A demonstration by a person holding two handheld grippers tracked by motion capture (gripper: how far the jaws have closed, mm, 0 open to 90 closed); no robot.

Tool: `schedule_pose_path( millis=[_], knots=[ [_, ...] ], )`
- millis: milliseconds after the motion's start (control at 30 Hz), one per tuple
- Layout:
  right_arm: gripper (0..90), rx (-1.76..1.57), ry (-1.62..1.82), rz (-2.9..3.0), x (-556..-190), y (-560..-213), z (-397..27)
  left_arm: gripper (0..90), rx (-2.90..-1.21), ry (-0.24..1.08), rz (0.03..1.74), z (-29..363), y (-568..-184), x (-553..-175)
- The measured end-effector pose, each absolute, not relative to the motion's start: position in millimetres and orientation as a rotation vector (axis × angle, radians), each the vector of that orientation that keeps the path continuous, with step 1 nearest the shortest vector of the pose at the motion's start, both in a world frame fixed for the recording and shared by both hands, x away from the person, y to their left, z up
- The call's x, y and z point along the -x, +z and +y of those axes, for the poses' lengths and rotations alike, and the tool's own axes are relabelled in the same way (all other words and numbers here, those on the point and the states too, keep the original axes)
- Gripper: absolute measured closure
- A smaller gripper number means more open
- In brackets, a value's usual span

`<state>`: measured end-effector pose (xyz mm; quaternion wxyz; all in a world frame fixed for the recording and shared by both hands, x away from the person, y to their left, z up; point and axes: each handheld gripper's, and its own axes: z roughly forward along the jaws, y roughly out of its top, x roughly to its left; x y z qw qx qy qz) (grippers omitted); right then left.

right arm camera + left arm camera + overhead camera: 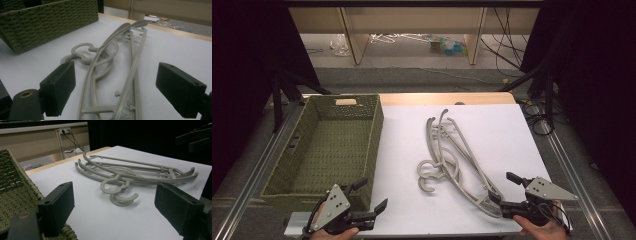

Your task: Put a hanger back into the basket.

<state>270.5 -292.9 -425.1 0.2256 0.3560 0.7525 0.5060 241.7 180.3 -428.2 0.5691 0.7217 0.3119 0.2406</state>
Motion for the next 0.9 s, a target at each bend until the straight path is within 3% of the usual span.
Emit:
schedule_pose_path(
  millis=[400, 900],
  knots=[
    [18.7, -0.924, 1.335, 2.203, -273, -429, -273, 16.1, -1.700, 0.564, 0.732, 179, -429, -242],
    [22.9, -0.797, 1.116, 2.434, -303, -442, -215, 16.2, -1.707, 0.563, 0.730, 179, -429, -242]
  ],
)
